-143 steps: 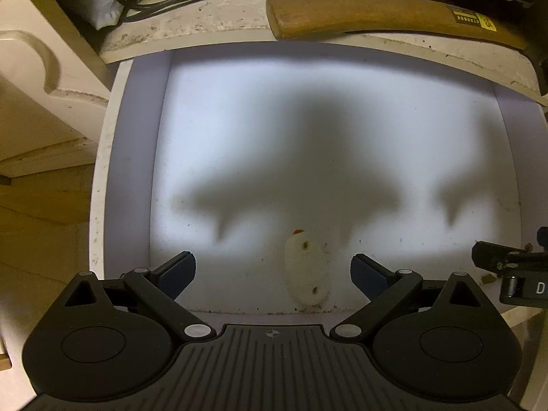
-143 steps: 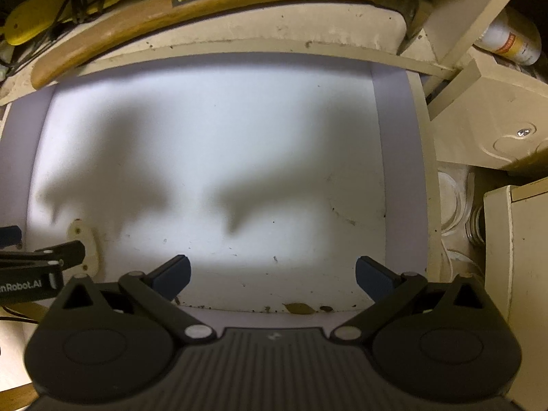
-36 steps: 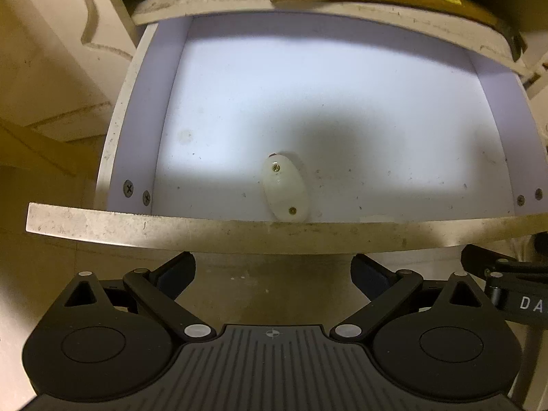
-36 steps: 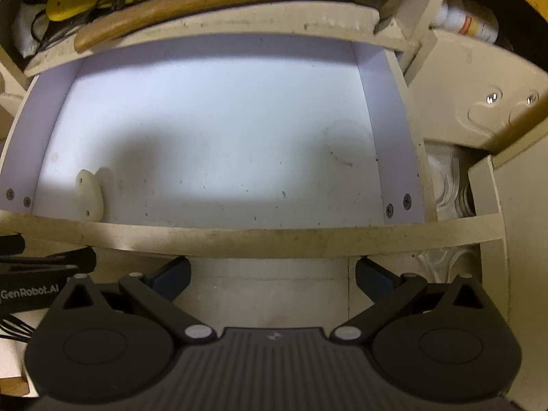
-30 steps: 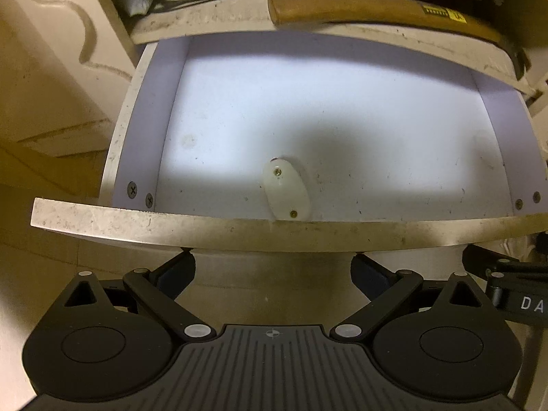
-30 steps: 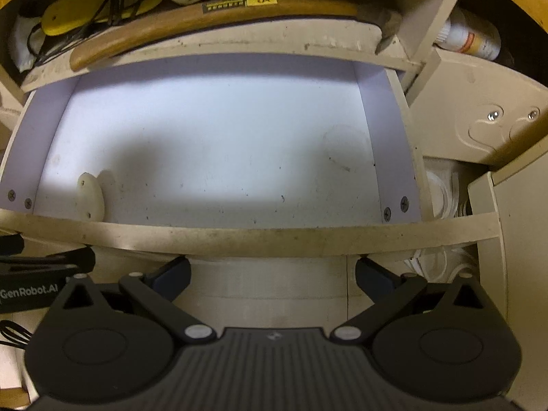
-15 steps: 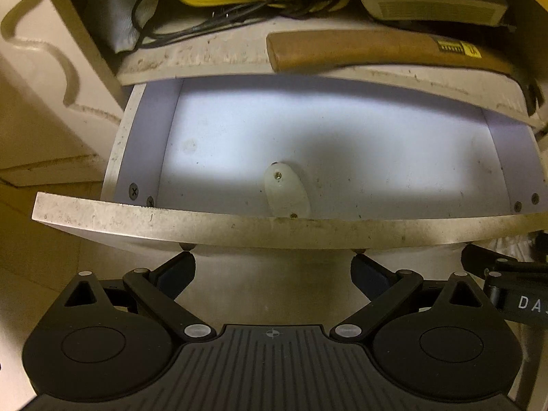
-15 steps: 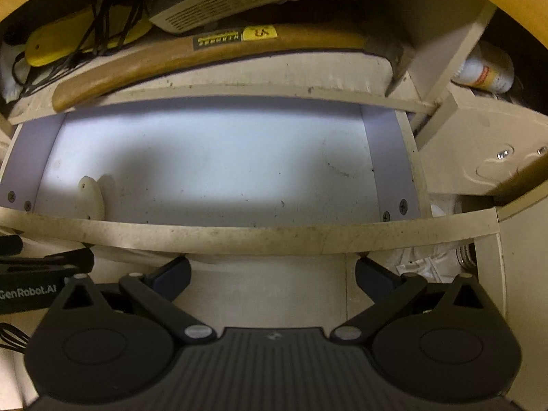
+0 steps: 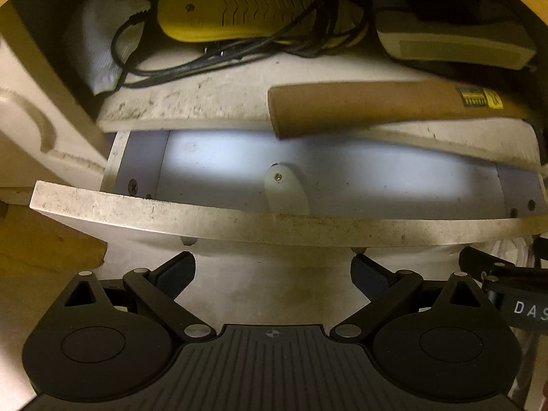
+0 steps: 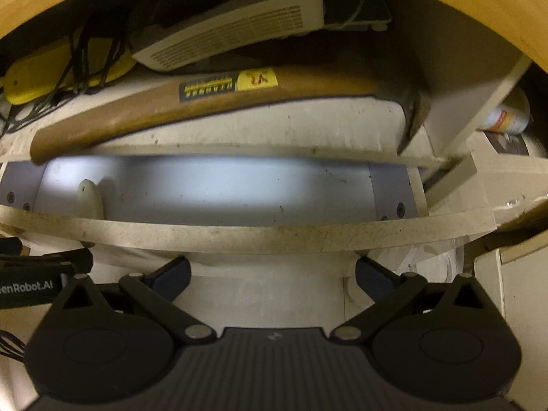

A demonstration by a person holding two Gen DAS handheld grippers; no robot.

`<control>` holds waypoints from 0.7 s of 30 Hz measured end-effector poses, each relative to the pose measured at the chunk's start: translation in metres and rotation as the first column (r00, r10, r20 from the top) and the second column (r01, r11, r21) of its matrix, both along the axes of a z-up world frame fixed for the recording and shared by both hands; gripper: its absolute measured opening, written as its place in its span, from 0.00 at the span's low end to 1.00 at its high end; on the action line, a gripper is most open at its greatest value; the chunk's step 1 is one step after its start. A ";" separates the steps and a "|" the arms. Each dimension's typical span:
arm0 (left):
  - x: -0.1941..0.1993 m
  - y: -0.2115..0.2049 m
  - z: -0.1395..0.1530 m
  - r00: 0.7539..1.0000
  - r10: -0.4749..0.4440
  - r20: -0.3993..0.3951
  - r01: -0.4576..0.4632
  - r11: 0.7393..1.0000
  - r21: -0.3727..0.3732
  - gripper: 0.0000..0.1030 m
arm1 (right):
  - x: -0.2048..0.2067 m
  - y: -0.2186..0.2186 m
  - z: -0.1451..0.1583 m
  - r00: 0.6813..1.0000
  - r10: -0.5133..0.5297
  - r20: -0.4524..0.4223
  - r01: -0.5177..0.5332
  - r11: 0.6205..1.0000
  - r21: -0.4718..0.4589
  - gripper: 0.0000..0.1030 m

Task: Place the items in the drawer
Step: 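Push the drawer front inward with both grippers, then push the drawer fully shut under the wooden rail with both grippers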

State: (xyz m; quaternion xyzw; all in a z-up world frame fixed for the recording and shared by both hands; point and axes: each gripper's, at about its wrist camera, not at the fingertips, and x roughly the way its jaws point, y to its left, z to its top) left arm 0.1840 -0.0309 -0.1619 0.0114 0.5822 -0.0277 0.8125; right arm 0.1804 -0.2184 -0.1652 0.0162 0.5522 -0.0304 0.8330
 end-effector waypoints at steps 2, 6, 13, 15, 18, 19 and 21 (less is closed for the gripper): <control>0.006 0.000 0.000 1.000 0.003 0.001 -0.003 1.000 -0.007 0.97 | 0.007 0.000 -0.001 1.000 0.000 0.005 0.000 1.000 -0.001 1.00; 0.016 0.000 -0.001 1.000 0.013 0.011 -0.013 1.000 -0.023 0.97 | 0.019 -0.001 -0.001 1.000 0.000 0.017 0.000 1.000 -0.002 1.00; 0.030 -0.007 0.000 0.999 0.010 0.034 -0.009 1.000 -0.014 0.97 | 0.035 -0.001 0.000 1.000 -0.002 0.029 0.002 1.000 -0.005 1.00; 0.033 -0.008 0.000 0.999 0.007 0.039 -0.007 1.000 -0.014 0.97 | 0.039 0.000 0.000 0.999 -0.002 0.032 0.003 1.000 -0.006 1.00; 0.036 -0.010 0.000 0.999 0.001 0.038 0.000 1.000 -0.007 0.98 | 0.045 0.000 0.001 0.999 -0.003 0.036 0.003 1.000 -0.007 1.00; 0.037 -0.012 0.000 0.999 -0.006 0.038 0.006 1.000 0.001 0.98 | 0.047 0.001 0.001 0.999 -0.003 0.037 0.003 1.000 -0.007 1.00; 0.036 -0.013 -0.001 0.999 -0.007 0.038 0.007 1.000 0.005 0.99 | 0.047 0.002 0.000 0.999 -0.002 0.040 0.002 1.000 -0.011 1.00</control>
